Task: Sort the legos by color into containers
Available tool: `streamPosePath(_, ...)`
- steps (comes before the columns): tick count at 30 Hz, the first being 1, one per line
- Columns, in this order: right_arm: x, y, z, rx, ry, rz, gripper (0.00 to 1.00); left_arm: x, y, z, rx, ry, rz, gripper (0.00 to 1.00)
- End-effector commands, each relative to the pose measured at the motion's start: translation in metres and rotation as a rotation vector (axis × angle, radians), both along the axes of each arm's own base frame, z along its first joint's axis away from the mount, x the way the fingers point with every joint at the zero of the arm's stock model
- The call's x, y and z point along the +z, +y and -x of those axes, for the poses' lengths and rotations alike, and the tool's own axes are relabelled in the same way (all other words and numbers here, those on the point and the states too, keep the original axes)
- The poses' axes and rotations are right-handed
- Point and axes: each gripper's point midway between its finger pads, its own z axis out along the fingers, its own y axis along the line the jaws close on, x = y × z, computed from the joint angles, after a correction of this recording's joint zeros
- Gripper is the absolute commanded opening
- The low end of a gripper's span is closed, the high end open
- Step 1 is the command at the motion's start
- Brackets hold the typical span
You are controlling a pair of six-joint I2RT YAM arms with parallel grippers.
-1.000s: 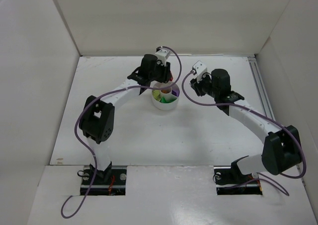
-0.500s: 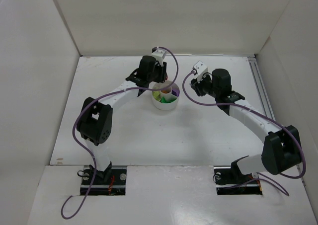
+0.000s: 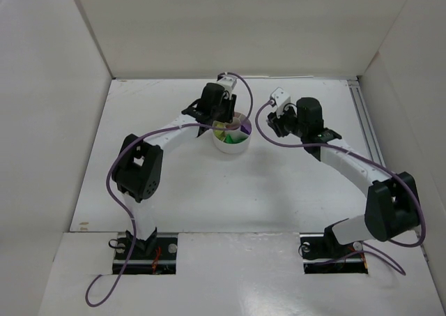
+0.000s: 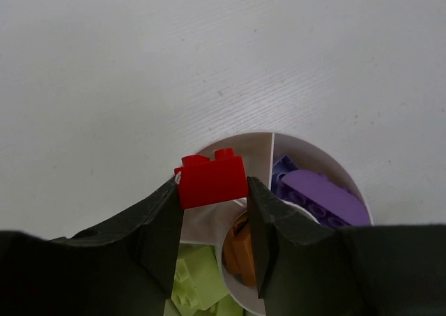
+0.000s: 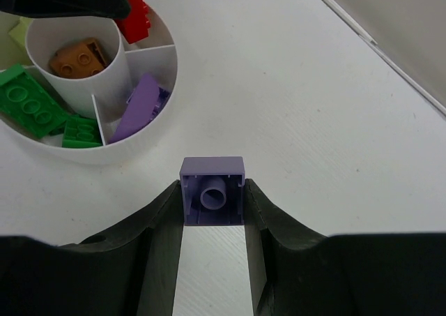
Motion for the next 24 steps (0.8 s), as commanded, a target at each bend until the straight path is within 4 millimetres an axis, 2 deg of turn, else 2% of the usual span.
streamPosePath(1,0.008,0.009,-0.008,0.04,-0.025,-0.032,0.33,0.02,0.002,-0.004,0.017,-0.032,0.007,0.37)
streamPosePath(2,0.008,0.015,-0.005,0.059,-0.023,-0.036,0.33,0.015,0.003,-0.002,0.021,-0.018,0.007,0.43)
streamPosePath(6,0.009,0.041,-0.004,0.152,-0.034,-0.026,0.35,0.045,0.002,0.0,0.013,-0.08,0.051,0.58)
streamPosePath(7,0.016,0.054,-0.003,0.189,-0.053,-0.025,0.35,0.05,0.002,0.004,0.005,-0.085,0.059,0.62)
streamPosePath(10,0.016,0.07,-0.005,0.23,-0.068,-0.006,0.37,0.063,0.004,0.007,0.009,-0.107,0.082,0.65)
streamPosePath(11,0.019,0.075,-0.009,0.249,-0.083,-0.009,0.37,0.074,0.005,0.009,0.009,-0.126,0.094,0.68)
streamPosePath(13,0.016,0.081,-0.01,0.276,-0.077,-0.019,0.37,0.082,0.006,0.012,0.014,-0.137,0.114,0.72)
streamPosePath(14,0.023,0.084,-0.016,0.276,-0.099,-0.026,0.37,0.092,0.007,0.014,0.014,-0.154,0.124,0.75)
streamPosePath(15,0.011,0.086,-0.017,0.285,-0.073,-0.022,0.37,0.099,0.007,0.014,0.018,-0.165,0.144,0.8)
streamPosePath(17,0.008,0.092,-0.019,0.307,-0.063,-0.028,0.38,0.099,0.014,0.016,0.028,-0.165,0.143,0.84)
streamPosePath(18,0.005,0.094,-0.023,0.307,-0.063,-0.028,0.4,0.108,0.019,0.016,0.043,-0.175,0.162,0.86)
streamPosePath(20,0.001,0.095,-0.025,0.307,-0.058,-0.027,0.43,0.105,0.027,0.017,0.061,-0.169,0.171,0.93)
streamPosePath(21,-0.002,0.096,-0.028,0.307,-0.054,-0.026,0.43,0.114,0.029,0.017,0.071,-0.192,0.178,0.95)
streamPosePath(22,-0.007,0.096,-0.029,0.307,-0.045,-0.023,0.44,0.108,0.032,0.017,0.083,-0.183,0.167,0.98)
streamPosePath(24,-0.006,0.098,-0.031,0.307,-0.047,-0.023,0.47,0.109,0.036,0.018,0.108,-0.187,0.169,1.0)
